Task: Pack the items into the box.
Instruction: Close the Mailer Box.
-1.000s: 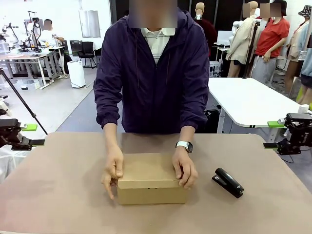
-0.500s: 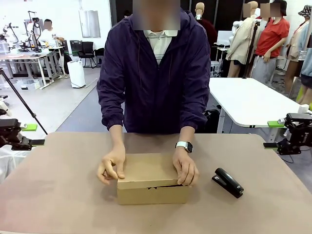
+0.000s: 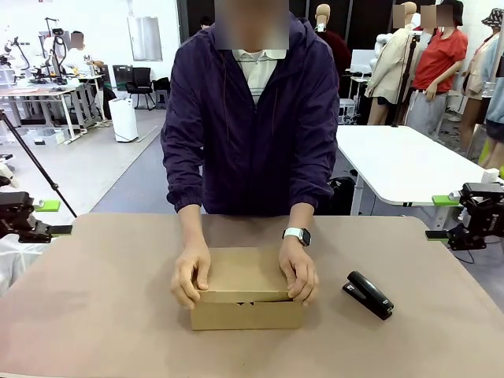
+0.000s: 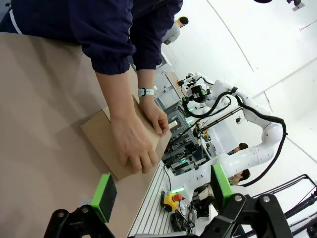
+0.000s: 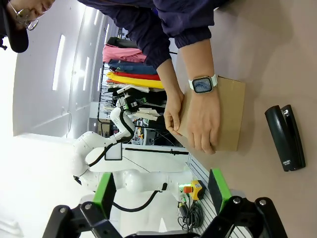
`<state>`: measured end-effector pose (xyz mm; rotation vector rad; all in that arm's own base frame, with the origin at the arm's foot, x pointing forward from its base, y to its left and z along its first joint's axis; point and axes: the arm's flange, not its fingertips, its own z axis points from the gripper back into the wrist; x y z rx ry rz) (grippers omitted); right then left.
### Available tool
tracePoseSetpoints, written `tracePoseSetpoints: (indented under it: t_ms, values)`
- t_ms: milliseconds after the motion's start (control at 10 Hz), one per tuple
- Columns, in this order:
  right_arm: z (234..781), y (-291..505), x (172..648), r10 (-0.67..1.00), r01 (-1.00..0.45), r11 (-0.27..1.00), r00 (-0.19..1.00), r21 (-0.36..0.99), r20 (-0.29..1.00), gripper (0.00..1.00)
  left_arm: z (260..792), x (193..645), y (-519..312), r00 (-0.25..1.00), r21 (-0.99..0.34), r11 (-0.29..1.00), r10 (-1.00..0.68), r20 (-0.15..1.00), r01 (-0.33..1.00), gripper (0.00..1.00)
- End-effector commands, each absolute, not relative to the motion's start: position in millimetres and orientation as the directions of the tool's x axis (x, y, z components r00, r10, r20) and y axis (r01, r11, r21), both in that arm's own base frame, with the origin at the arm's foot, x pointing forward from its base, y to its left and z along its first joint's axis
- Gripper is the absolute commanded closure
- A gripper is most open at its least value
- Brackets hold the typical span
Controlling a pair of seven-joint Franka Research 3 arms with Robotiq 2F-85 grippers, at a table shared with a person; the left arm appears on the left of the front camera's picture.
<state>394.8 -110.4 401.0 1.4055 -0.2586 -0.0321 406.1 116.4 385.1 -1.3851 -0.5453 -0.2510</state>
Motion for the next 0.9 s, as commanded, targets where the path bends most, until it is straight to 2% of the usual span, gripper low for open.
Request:
tracePoseSetpoints:
  t_ms: [0,800]
  values:
    - [405.5,-110.7,396.2,-0.166,-0.149,0.167,0.97,0.975,0.177,0.0,388.6,403.2,117.1,0.85,-0.855,0.192,0.137,0.509,0.481,0.0]
    - [405.5,-110.7,396.2,-0.166,-0.149,0.167,0.97,0.975,0.177,0.0,388.6,403.2,117.1,0.85,-0.855,0.192,0.137,0.509,0.481,0.0]
